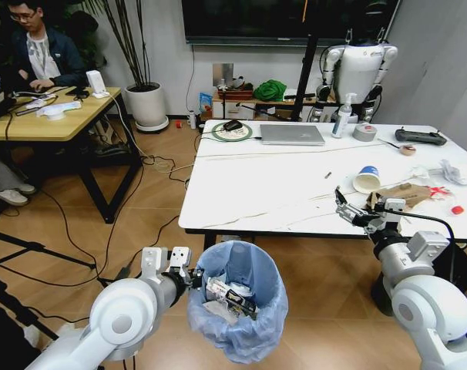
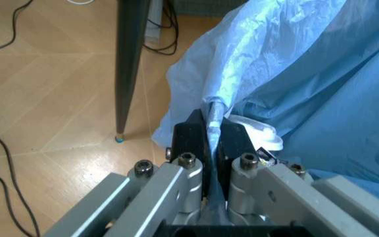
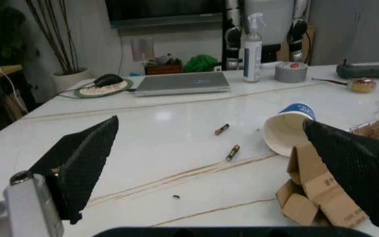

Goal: Pick up the trash bin and place the trash from the table into it.

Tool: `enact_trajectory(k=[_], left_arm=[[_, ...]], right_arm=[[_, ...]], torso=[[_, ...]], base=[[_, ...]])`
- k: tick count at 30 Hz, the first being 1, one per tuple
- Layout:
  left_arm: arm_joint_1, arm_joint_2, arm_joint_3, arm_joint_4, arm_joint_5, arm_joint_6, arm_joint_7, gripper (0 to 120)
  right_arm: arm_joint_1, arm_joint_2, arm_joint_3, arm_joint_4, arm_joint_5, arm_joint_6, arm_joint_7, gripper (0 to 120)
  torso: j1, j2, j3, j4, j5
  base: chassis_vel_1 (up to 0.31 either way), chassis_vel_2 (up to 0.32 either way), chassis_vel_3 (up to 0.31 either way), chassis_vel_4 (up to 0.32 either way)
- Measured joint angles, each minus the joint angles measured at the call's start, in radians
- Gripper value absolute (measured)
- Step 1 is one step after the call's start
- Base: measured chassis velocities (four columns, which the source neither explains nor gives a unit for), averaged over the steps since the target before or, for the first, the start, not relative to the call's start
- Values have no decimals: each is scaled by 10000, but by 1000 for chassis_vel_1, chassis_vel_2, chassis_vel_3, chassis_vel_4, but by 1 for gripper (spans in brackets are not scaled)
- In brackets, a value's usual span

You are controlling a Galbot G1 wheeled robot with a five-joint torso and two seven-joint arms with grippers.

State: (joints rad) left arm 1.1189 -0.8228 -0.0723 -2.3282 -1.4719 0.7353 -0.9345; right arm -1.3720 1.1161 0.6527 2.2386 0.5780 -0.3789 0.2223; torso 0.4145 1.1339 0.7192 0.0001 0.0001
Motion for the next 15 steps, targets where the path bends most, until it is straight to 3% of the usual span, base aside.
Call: enact_trajectory(k=[15], left_arm=[[33, 39, 6, -27, 32, 0, 4, 0]], right_arm=[[-53, -35, -6, -24, 21, 24, -2, 100]], torso=[[-1, 1, 0, 0, 0]], base=[[-98, -104, 107, 106]])
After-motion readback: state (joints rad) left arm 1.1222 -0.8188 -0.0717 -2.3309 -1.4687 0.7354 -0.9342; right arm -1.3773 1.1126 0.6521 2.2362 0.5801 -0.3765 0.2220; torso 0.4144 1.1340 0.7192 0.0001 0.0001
